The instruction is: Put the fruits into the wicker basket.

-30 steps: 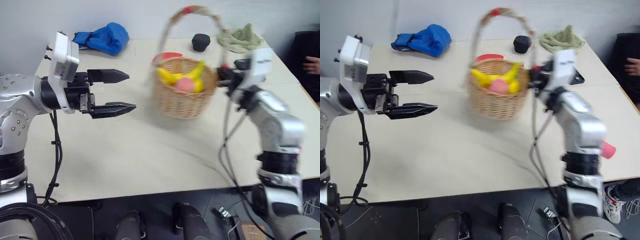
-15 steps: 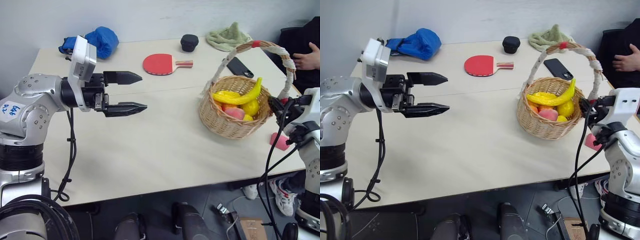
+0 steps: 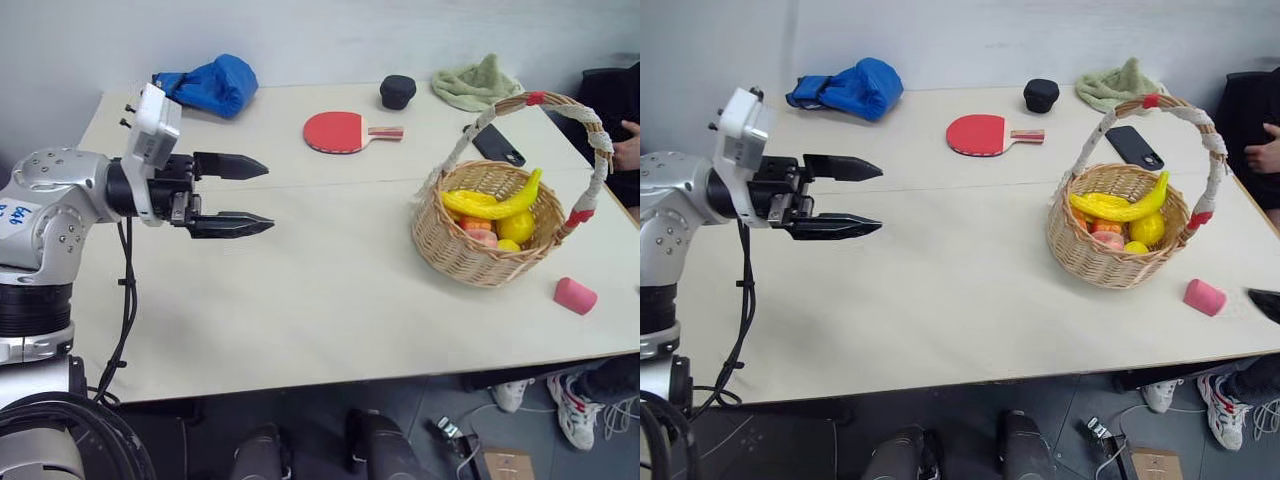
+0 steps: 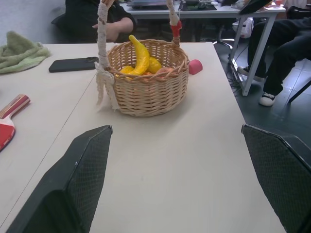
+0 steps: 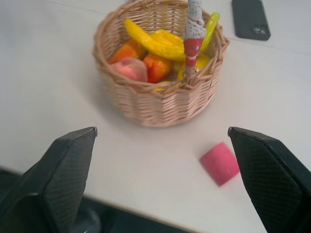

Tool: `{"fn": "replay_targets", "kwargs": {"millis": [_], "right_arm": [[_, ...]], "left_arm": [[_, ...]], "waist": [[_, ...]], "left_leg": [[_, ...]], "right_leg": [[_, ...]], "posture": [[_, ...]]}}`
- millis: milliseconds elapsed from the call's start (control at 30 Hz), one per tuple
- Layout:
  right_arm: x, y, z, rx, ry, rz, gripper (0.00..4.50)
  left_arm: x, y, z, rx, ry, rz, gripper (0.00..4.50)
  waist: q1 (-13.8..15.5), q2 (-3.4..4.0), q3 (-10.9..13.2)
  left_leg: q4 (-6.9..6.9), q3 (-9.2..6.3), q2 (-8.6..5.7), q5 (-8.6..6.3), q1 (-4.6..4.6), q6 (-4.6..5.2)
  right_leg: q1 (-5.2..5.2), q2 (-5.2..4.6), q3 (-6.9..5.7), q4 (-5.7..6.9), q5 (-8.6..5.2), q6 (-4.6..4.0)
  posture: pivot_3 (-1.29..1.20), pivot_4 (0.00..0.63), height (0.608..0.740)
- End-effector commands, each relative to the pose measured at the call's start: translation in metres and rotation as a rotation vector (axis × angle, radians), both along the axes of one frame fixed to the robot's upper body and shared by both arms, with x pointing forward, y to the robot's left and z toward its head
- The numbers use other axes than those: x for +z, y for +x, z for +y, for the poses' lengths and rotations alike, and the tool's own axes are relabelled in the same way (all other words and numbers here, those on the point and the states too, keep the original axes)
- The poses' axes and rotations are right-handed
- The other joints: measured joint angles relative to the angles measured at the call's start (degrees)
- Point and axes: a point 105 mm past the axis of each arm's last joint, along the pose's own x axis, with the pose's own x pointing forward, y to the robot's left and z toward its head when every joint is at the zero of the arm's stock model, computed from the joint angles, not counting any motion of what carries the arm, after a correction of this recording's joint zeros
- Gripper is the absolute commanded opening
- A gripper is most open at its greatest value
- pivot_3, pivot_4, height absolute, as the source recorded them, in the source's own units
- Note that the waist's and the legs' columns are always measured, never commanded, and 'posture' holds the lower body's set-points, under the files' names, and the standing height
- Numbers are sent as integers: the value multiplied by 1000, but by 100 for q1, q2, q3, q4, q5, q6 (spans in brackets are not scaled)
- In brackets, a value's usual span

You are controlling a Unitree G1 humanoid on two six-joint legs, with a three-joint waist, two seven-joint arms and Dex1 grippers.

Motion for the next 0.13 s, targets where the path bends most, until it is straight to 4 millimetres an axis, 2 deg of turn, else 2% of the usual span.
{"fn": "replay_targets", "kwargs": {"millis": [33,133], "right_arm": [[26,-14,-19,-39,41,-77,4491],[28,-13,-18,-22,62,-95,4491]], "left_arm": [[14,-4,5,-11,-3,-50,4500],[12,-5,4,-21,1,-48,4500]], "waist": [[-31,-5,-2],[-68,-14,-2]], "left_leg": [[4,4,3,-10,1,9],[8,7,6,-12,-1,12]], "right_leg": [[4,-1,3,-8,2,4],[4,-15,9,-10,7,12]], "posture": [[0,150,740],[0,150,740]]}}
